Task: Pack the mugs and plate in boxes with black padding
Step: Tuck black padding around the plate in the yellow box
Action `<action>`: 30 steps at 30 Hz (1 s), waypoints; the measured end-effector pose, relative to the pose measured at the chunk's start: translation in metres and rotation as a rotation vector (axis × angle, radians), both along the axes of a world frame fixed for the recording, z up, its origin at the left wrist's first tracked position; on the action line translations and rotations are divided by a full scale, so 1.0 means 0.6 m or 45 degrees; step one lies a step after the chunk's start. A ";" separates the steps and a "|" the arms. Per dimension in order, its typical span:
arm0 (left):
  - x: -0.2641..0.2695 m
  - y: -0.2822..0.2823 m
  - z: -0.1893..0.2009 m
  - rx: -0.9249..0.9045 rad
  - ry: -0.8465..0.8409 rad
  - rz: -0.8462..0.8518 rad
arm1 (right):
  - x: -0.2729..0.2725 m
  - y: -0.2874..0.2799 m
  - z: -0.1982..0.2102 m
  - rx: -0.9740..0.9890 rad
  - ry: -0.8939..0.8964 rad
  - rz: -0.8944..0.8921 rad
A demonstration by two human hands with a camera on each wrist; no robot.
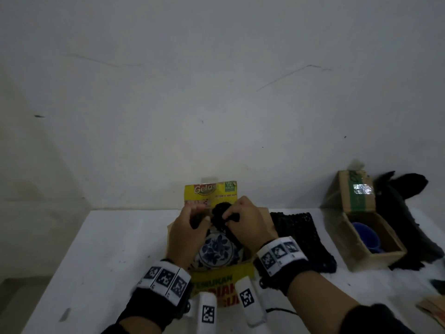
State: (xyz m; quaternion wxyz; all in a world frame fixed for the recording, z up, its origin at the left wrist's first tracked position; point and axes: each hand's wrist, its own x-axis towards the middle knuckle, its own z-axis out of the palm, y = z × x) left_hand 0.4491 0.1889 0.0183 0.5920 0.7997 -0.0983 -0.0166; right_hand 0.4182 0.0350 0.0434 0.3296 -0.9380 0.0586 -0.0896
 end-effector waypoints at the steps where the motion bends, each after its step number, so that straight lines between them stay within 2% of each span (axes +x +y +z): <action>1: -0.001 0.009 -0.012 0.027 -0.040 0.013 | 0.008 0.005 -0.010 -0.169 0.049 0.027; 4: -0.009 0.032 -0.050 -0.054 0.010 -0.017 | 0.022 0.024 -0.042 -0.609 0.284 0.138; 8: -0.009 0.050 -0.116 -0.330 0.249 -0.182 | 0.015 0.057 -0.084 -0.853 0.569 0.043; 11: -0.013 0.053 -0.134 -0.401 0.286 -0.254 | 0.017 0.067 -0.098 -1.086 0.797 0.080; 15: -0.012 0.051 -0.128 -0.466 0.294 -0.291 | 0.032 0.065 -0.103 -1.158 0.996 0.115; 18: -0.012 0.051 -0.129 -0.433 0.299 -0.264 | 0.040 0.066 -0.111 -1.108 1.078 0.148; 30: -0.021 0.059 -0.139 -0.292 0.242 -0.299 | 0.056 0.043 -0.132 -0.842 1.029 0.232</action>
